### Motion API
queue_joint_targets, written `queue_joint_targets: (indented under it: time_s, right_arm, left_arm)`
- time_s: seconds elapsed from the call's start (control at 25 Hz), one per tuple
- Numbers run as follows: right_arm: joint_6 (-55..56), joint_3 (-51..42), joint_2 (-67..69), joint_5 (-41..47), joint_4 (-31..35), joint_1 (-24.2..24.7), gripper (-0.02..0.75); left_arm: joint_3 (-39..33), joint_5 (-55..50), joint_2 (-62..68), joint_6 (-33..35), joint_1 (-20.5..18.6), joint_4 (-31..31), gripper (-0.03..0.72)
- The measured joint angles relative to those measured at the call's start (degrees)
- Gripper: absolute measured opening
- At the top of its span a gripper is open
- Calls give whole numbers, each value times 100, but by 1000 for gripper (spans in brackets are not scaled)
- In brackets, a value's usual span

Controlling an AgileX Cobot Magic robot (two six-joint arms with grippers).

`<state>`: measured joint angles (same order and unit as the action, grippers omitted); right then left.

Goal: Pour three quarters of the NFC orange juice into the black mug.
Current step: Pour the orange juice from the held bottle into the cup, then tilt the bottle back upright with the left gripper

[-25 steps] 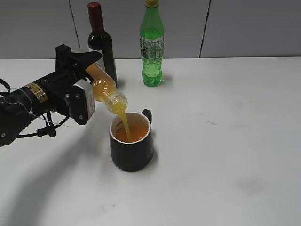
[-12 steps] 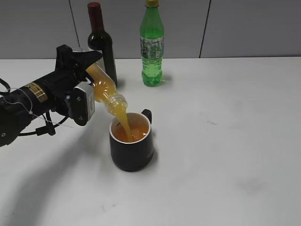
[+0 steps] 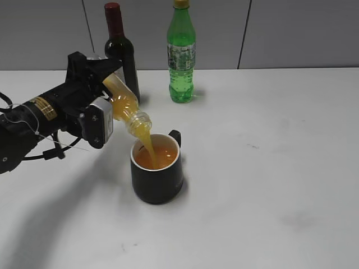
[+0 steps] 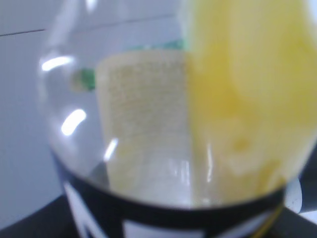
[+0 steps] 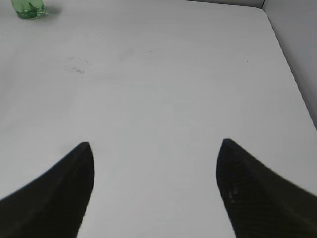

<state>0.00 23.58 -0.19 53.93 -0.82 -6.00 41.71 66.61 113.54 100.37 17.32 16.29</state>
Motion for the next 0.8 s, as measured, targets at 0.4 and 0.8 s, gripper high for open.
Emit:
queue_joint_targets:
  time_s: [0.4, 0.8]
  right_arm:
    - [0, 0, 0, 0, 0, 0, 584]
    - [0, 0, 0, 0, 0, 0, 584]
  left_arm:
    - [0, 11, -4, 40, 0, -5, 465]
    - [6, 11, -4, -26, 0, -5, 465]
